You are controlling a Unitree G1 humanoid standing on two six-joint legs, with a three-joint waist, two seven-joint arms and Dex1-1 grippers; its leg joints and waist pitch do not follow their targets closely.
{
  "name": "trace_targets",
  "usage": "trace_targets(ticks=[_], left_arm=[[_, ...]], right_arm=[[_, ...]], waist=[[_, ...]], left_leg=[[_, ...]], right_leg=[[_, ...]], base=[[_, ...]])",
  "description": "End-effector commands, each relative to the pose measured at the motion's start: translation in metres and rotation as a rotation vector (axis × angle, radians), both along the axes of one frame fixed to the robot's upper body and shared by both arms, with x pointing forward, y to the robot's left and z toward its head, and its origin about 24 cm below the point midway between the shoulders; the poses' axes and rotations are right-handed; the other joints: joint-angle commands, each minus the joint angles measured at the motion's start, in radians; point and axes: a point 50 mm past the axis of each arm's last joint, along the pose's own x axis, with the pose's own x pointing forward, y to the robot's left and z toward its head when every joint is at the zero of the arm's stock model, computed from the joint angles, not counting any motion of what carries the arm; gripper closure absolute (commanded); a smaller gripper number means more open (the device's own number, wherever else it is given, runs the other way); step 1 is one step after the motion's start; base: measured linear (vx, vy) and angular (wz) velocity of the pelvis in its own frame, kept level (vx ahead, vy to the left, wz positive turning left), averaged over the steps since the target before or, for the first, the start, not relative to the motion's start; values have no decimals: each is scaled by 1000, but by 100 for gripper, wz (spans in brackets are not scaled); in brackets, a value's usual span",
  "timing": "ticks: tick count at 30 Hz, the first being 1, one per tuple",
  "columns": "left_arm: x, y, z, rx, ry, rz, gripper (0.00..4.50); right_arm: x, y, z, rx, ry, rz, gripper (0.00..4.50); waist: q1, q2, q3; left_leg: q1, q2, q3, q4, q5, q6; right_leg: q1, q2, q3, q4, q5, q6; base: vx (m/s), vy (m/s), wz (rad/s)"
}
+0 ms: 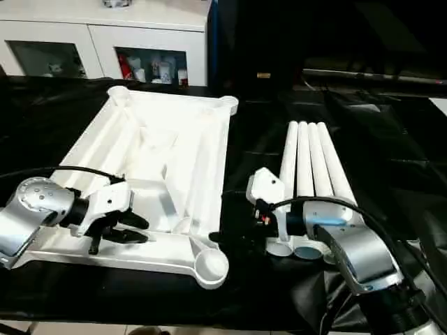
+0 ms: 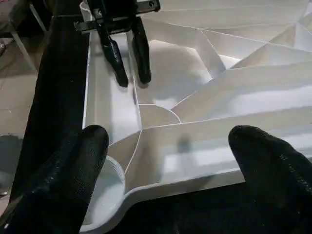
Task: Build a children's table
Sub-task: Move to table
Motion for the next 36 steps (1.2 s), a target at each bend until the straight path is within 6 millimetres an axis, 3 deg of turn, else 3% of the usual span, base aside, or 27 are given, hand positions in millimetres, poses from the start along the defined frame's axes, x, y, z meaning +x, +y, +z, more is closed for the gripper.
trace_targets(ticks=[1,3,7,12,18,21,22,23,25,33,36], left_arm=[[2,0,1,12,-7,2,343],[2,0,-1,30,-9,-2,365],[0,1,-4,46,-13,-3,394],[2,3,-7,48,-26,32,445],[14,21,-6,75,-132,173,445],[17,28,-2,81,-163,185,445],[17,29,-2,82,-164,185,445],[19,36,2,97,-191,178,445],[20,40,4,108,-206,173,445],[23,53,12,109,-237,155,445],[23,52,13,100,-250,137,445]], right_arm=[[1,1,6,1,-27,-2,12],[1,3,6,2,-31,-5,12],[1,5,7,4,-33,-8,12],[2,4,7,4,-40,-25,12],[7,3,5,-3,-58,-81,12],[9,3,5,-5,-61,-86,12],[9,3,5,-5,-62,-86,12],[11,3,6,-8,-71,-92,12],[13,3,6,-11,-77,-96,12],[20,1,9,-20,-108,-125,12],[20,1,9,-16,-108,-126,12]], waist=[[3,13,-60],[2,9,-59],[2,15,-59],[1,11,-59],[-11,0,-56],[-17,2,-55],[-18,-6,-54],[-18,-8,-55],[-18,-2,-57],[-12,0,-73],[-9,-1,-70]], left_leg=[[20,70,-30,-77,-184,2],[21,71,-30,-78,-186,2],[21,71,-31,-79,-193,-3],[21,71,-30,-79,-188,-4],[14,67,-31,-80,-192,1],[16,66,-31,-80,-199,-1],[15,67,-31,-82,-195,1],[14,67,-31,-82,-182,5],[15,67,-30,-80,-170,6],[11,66,-27,-63,-58,45],[10,68,-26,-65,-72,53]], right_leg=[[21,-96,50,-75,8,-254],[21,-97,51,-77,-5,-251],[20,-97,51,-78,-20,-246],[21,-98,52,-77,-2,-245],[24,-98,51,-81,-50,-232],[23,-99,52,-87,-101,-221],[24,-99,52,-88,-103,-220],[24,-98,51,-87,-95,-218],[21,-97,50,-83,-69,-219],[20,-92,46,-56,187,-250],[19,-94,45,-56,184,-253]], base=[[0,0,0],[0,0,0],[0,0,0],[0,0,0],[0,0,0],[0,0,0],[0,0,0],[0,0,0],[0,0,0],[0,0,0],[0,0,0]])
